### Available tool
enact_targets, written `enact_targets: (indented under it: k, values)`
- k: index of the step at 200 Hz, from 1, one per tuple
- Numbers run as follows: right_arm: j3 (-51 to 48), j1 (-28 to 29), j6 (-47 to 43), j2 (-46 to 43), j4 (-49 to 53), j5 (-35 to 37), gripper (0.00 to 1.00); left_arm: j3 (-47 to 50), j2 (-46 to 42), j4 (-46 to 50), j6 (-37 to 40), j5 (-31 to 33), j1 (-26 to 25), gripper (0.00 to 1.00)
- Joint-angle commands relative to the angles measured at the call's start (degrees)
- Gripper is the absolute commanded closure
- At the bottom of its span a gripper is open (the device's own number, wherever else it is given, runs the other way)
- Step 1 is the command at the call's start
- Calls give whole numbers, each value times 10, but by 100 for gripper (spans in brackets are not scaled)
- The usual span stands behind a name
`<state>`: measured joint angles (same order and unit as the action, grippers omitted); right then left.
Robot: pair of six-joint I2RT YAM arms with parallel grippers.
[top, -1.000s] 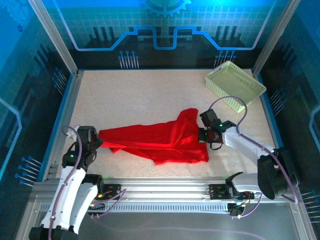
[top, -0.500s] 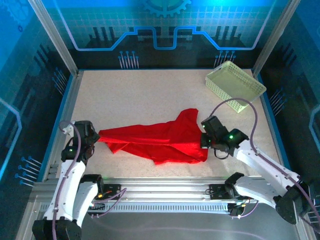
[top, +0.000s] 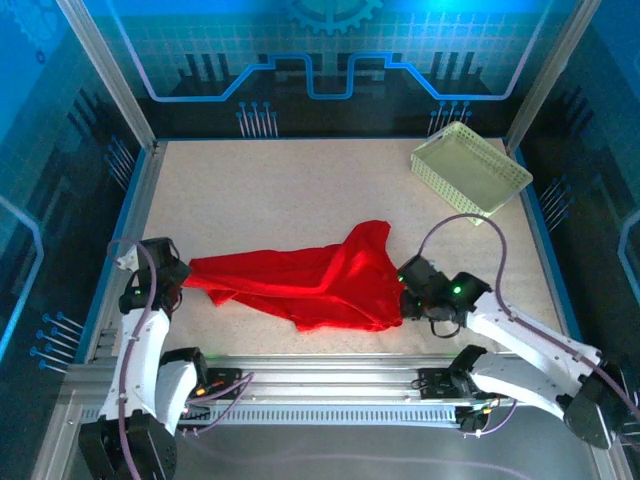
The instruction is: Fold the inside-out t-shirt
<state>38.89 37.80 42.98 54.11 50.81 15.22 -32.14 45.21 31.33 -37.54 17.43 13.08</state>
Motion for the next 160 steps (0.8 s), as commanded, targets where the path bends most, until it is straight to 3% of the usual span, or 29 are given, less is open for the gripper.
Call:
enact_targets:
  k: [1,44,63,85,115,132,145,160]
  values:
    - [9,-82,-68,-4,-38,-97,56,7,0,-17,10,-22,7,100]
    - [-24,-96,-60,60,-108,-138,59,10,1,-18,8,-27,8,100]
    - [-38,-89,-54,88,-125,-123,63,12,1,-20,6,-30,8,100]
    - [-26,-33,-49,130,-132,-81,68,12,2,-22,5,-36,9,100]
    - [5,36,-24,174,-168,-105,74,10,2,-21,5,-39,9,100]
    - [35,79,-10,212,-157,-81,81,11,2,-19,5,-40,9,100]
    - [63,110,-3,239,-138,-53,79,11,2,-19,5,-41,10,100]
    - [87,132,1,258,-111,-26,67,10,1,-18,7,-42,10,100]
